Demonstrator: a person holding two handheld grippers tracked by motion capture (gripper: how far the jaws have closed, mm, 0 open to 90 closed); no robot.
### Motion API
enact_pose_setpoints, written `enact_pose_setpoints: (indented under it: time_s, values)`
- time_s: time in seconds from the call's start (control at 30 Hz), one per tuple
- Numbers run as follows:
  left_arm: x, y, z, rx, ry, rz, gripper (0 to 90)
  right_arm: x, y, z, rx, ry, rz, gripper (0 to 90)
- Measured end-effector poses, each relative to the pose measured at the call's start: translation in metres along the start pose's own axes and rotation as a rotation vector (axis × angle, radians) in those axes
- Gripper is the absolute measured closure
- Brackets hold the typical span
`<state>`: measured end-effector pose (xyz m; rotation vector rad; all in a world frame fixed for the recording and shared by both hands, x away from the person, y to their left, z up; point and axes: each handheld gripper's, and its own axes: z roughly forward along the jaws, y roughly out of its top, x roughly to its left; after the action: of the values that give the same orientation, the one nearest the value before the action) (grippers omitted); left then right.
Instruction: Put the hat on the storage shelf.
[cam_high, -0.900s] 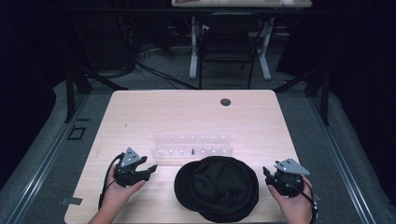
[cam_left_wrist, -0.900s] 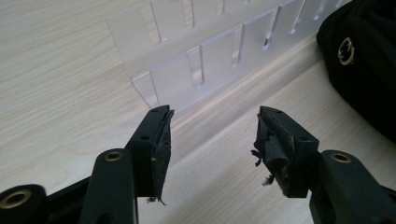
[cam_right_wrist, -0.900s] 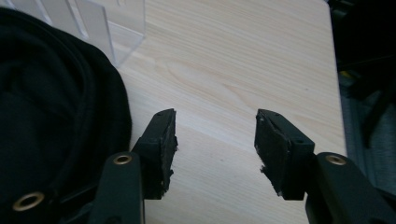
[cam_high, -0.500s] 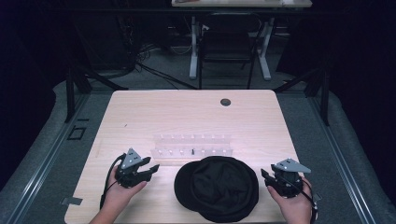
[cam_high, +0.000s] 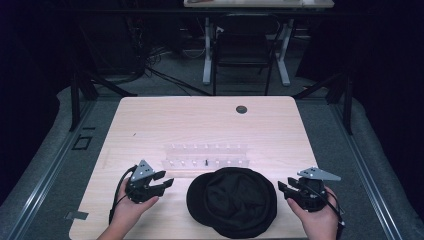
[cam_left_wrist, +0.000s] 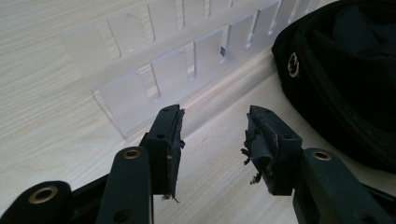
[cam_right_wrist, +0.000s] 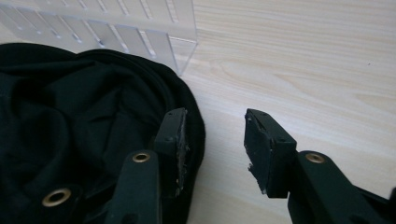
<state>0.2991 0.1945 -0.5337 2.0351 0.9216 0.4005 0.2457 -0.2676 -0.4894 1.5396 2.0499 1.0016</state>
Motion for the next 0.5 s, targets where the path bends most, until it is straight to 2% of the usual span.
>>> enact_pose_setpoints:
  time_s: [0.07, 0.13, 0.2, 0.33, 0.5]
  values:
    - [0.000, 0.001, 0.000, 0.007, -0.009, 0.001, 54.9, 0.004, 0.002, -0.003, 0.021, 0.001, -0.010, 59.1]
    - [-0.001, 0.001, 0.000, 0.000, -0.008, -0.002, 54.9, 0.005, 0.005, -0.004, 0.063, -0.013, -0.045, 59.1]
    - [-0.001, 0.002, 0.001, -0.002, -0.011, -0.008, 54.7, 0.004, 0.007, -0.004, 0.088, -0.002, -0.053, 59.1]
    - [-0.003, 0.002, 0.002, 0.007, -0.025, -0.008, 54.1, -0.001, 0.014, -0.005, 0.173, 0.041, -0.010, 59.3]
    - [-0.003, 0.001, 0.006, 0.021, -0.021, 0.006, 54.5, -0.006, 0.021, 0.002, 0.275, 0.058, 0.021, 59.6]
